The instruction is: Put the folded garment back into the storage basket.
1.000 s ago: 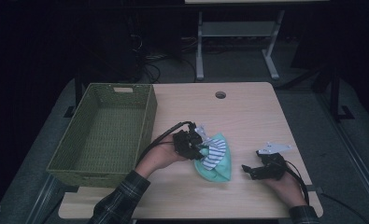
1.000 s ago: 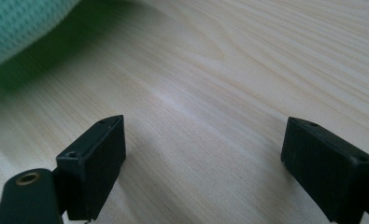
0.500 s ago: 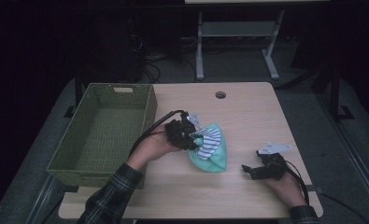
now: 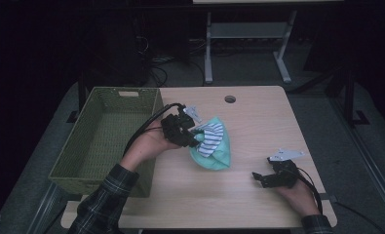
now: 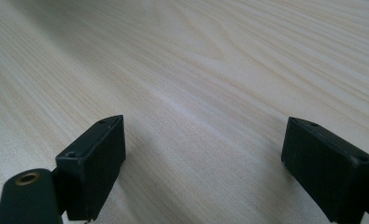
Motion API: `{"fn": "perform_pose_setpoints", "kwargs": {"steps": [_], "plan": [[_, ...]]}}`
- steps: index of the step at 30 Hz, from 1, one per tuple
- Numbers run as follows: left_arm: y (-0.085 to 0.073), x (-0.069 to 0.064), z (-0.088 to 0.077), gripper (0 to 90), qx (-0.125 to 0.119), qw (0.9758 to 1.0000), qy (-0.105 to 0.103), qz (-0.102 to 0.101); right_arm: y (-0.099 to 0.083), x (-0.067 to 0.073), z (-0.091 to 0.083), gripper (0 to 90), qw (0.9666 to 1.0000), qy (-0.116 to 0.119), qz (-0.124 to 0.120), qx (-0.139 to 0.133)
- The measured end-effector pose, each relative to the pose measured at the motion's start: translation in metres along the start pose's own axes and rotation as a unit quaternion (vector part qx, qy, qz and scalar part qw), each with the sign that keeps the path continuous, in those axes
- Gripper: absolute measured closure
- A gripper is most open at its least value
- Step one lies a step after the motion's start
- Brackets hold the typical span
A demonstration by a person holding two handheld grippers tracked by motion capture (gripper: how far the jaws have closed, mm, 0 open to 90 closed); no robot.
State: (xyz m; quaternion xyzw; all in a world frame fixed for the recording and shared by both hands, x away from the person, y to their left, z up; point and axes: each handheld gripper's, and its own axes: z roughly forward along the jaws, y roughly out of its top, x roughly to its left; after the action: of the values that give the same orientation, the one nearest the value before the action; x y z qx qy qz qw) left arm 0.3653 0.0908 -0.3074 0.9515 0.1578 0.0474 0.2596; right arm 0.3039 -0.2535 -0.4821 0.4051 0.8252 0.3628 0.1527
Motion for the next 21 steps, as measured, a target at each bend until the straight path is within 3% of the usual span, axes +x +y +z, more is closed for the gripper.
{"fn": "perform_pose_setpoints", "kwargs": {"steps": [6, 21], "plan": [[-0.003, 0.006, -0.015, 79.9, 0.003, 1.0, 0.008, -0.002, 0.0, 0.0, 0.0, 13.4, 1.0, 0.0, 0.0, 0.001], [-0.028, 0.025, -0.051, 79.8, -0.007, 0.9984, 0.038, -0.041, 0.0, 0.0, 0.0, 13.4, 1.0, -0.001, 0.001, 0.0]]}}
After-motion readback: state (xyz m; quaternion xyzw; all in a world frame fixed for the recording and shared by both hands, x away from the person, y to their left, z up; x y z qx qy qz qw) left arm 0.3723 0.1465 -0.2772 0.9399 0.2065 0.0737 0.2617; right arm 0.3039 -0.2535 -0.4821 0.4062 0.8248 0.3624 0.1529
